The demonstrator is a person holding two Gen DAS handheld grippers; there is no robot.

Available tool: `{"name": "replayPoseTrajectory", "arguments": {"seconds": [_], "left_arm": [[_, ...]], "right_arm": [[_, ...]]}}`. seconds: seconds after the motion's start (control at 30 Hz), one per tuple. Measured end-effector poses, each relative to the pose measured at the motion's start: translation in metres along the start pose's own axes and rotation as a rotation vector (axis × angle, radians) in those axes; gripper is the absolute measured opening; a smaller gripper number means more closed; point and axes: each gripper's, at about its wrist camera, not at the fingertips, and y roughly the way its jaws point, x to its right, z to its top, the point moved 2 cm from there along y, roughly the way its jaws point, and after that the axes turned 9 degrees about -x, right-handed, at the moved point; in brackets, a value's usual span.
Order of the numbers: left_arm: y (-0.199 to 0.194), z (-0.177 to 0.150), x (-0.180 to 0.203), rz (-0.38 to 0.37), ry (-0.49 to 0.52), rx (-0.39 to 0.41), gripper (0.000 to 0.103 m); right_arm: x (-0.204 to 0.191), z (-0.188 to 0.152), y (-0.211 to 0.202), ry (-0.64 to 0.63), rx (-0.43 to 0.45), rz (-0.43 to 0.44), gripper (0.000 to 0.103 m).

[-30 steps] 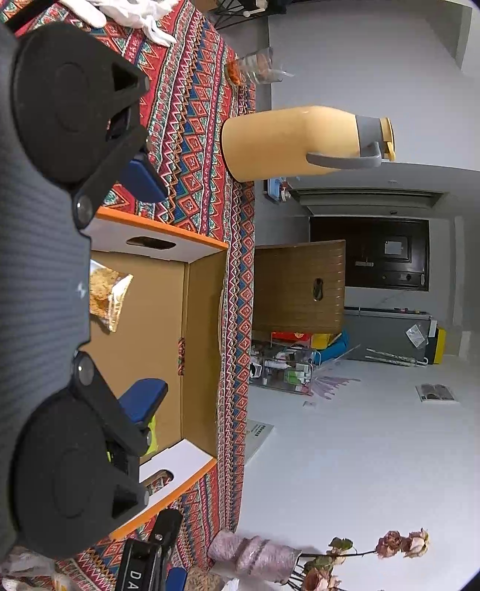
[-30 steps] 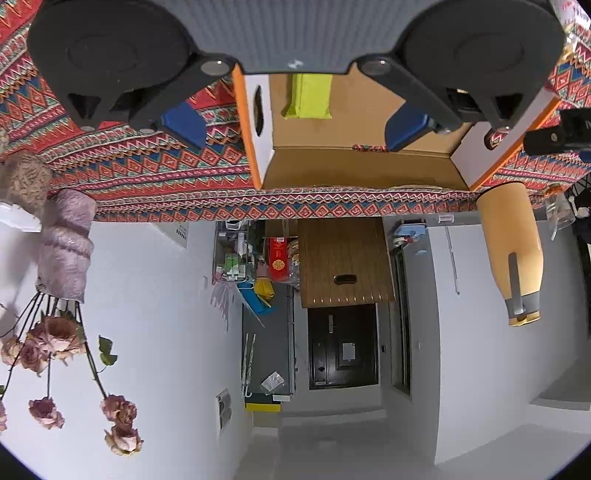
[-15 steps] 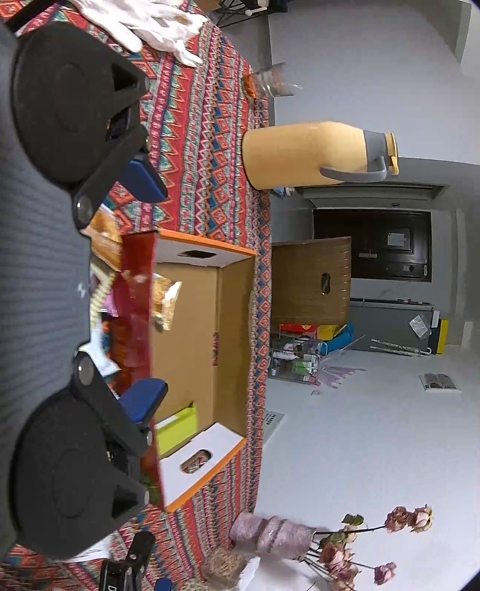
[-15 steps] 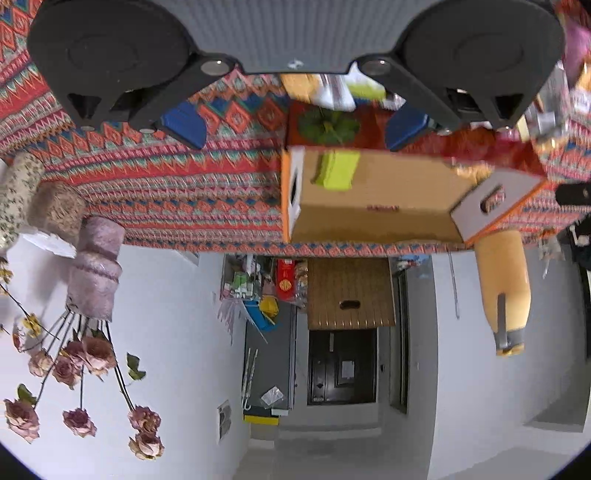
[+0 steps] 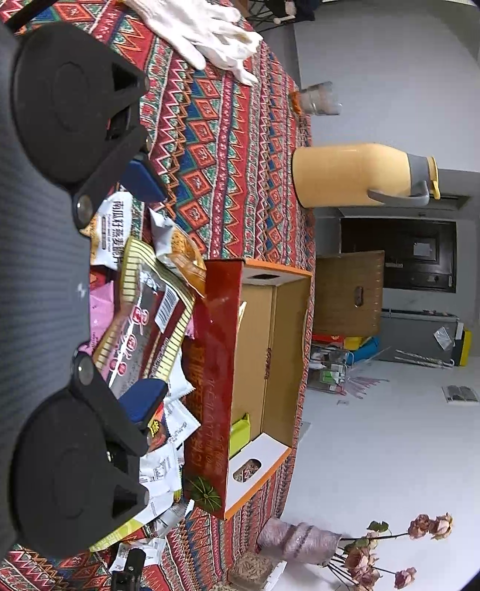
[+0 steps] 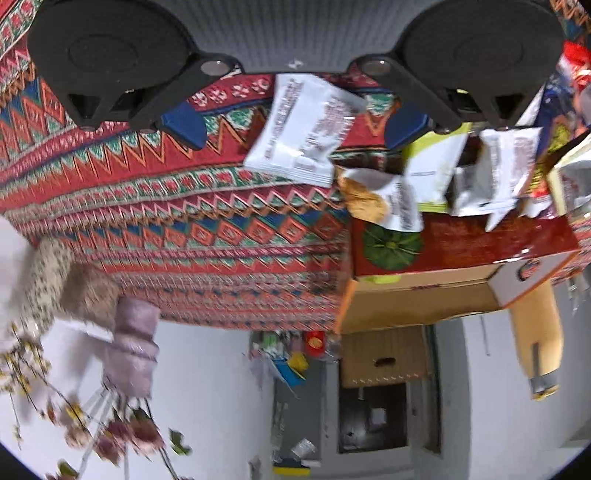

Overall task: Organize snacks
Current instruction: 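Withdraw both tools from the box back toward the snack pile, then grasp a white wrapped packet with the right gripper while the left grasps a cracker bag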

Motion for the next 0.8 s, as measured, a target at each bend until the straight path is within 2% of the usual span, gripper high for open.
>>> {"name": "replayPoseTrajectory", "arguments": {"seconds": [0.1, 0.2, 0.27, 0.33, 0.43, 0.8], "left_arm": [[-0.001, -0.002, 0.000, 0.000, -0.005, -0.004, 0.103], [-0.001, -0.004, 0.001, 0.000, -0.004, -0.009, 0.103], [0.000, -0.005, 0.000, 0.002, -0.005, -0.012, 0.103], [0.000, -0.006, -0.001, 0.003, -0.008, -0.016, 0.103], [0.001, -0.007, -0.001, 0.003, -0.013, -0.017, 0.103], [0.000, -0.010, -0.015, 0.051, -0.036, -0.037, 0.103]], "right_arm": [[0.006, 0.004, 0.013, 0.042, -0.037, 0.010, 0.079], [0.008, 0.005, 0.025, 0.069, -0.069, 0.016, 0.069], [0.006, 0.004, 0.027, 0.063, -0.065, 0.002, 0.064], [0.003, 0.004, 0.025, 0.046, -0.060, -0.003, 0.050], [0.002, 0.002, 0.023, 0.036, -0.049, -0.001, 0.040], [0.003, -0.008, -0.013, 0.068, 0.079, 0.021, 0.040]]}}
